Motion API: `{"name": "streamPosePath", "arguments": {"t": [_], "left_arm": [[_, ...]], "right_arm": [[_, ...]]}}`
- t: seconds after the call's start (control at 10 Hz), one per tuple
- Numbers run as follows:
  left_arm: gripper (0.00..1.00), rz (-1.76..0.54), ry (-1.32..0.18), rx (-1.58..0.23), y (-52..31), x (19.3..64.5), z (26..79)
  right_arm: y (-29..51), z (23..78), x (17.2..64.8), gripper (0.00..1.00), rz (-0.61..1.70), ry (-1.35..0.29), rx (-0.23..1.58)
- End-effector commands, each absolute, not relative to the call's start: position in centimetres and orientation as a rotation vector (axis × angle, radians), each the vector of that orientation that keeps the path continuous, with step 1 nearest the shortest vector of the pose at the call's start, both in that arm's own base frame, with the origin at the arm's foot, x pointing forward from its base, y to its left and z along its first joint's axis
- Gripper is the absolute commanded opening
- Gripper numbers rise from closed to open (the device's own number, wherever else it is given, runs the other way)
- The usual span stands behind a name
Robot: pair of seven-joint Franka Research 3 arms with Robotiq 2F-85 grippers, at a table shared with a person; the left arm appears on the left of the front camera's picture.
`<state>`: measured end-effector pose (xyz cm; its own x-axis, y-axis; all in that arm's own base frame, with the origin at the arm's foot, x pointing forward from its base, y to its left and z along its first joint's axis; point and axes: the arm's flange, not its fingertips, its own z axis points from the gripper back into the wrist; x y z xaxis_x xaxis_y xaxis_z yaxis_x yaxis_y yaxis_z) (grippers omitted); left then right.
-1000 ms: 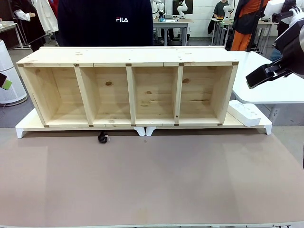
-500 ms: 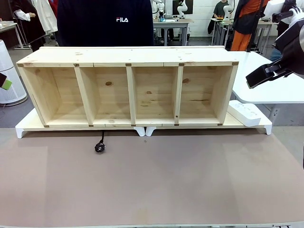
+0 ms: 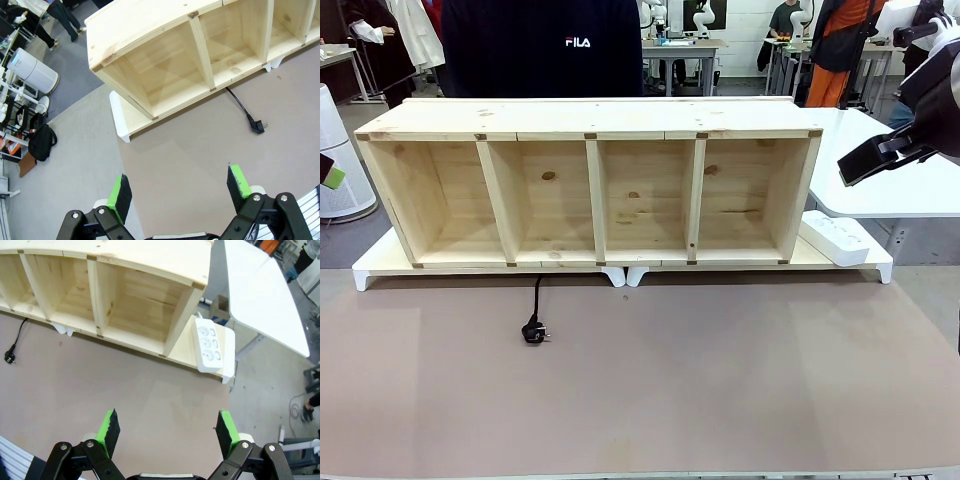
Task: Perform cable management.
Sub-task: When the cord part of the Power Cable appears at the lower middle area of the table and stops, grasp the cord part of the Power Cable.
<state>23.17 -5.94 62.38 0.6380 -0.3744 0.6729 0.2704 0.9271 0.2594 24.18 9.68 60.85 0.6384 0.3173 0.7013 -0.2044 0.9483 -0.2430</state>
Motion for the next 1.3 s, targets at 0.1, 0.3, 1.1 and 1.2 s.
{"name": "streamPosePath", "arguments": {"t": [0.1,0.3,1.1,1.2], "left_arm": [[1.0,-0.368,-0.803,0.142,-5.96,23.11,62.49],[1.0,-0.368,-0.803,0.142,-5.96,23.11,62.49],[1.0,-0.368,-0.803,0.142,-5.96,23.11,62.49],[1.0,-0.368,-0.803,0.142,-5.96,23.11,62.49]], "right_arm": [[9.68,60.87,24.2,1.0,0.298,-0.829,-0.146],[9.68,60.87,24.2,1.0,0.298,-0.829,-0.146],[9.68,60.87,24.2,1.0,0.298,-0.829,-0.146],[9.68,60.87,24.2,1.0,0.298,-0.829,-0.146]]}}
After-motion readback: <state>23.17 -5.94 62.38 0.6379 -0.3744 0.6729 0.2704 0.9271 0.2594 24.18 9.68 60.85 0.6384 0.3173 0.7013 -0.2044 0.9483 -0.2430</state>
